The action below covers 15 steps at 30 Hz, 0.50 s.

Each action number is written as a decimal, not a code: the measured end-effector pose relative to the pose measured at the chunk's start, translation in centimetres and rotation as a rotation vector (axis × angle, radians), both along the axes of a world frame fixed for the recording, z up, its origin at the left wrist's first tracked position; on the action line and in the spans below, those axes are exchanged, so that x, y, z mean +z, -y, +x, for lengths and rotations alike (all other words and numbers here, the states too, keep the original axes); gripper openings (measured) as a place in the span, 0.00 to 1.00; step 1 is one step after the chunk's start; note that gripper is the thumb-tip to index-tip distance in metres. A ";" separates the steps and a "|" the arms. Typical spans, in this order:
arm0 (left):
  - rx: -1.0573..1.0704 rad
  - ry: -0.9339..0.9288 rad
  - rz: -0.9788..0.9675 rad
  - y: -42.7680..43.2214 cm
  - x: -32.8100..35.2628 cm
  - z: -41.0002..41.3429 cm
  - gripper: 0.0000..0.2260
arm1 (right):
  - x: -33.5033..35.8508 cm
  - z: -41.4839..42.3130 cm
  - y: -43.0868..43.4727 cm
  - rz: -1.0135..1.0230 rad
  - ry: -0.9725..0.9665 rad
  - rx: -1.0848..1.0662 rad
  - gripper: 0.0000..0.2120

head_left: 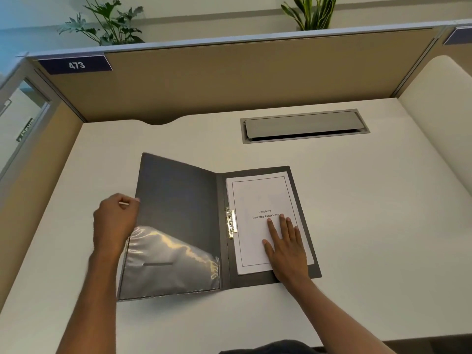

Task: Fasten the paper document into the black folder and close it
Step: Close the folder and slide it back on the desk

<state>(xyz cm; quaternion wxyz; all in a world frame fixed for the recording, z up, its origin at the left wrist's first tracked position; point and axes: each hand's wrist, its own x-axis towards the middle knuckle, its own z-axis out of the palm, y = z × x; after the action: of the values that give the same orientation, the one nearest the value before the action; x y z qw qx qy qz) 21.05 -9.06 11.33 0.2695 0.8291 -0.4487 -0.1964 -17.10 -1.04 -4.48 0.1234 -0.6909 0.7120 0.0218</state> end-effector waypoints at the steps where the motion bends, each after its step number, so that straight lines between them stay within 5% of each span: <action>1: -0.068 -0.027 -0.018 0.1 1.5 -0.6 0.09 | 0.1 0.0 0.0 -0.003 0.007 -0.001 0.32; 9: -0.501 -0.373 -0.005 1.5 7.8 -14.1 0.08 | 3.0 -0.5 0.9 0.109 0.101 -0.003 0.30; 11: -0.558 -0.326 0.025 1.6 7.4 -17.5 0.12 | 5.5 -1.0 2.4 0.123 0.378 -0.095 0.28; 15: -0.590 -0.268 0.050 1.2 5.2 -22.6 0.15 | 13.3 -2.9 5.2 0.212 1.245 -0.420 0.25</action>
<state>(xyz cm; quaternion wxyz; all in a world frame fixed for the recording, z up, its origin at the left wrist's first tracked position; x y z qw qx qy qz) -1.51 -10.29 16.50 0.2370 0.6366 -0.6252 -0.3843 -19.98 -6.19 8.82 0.5806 -0.4053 0.6211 -0.3359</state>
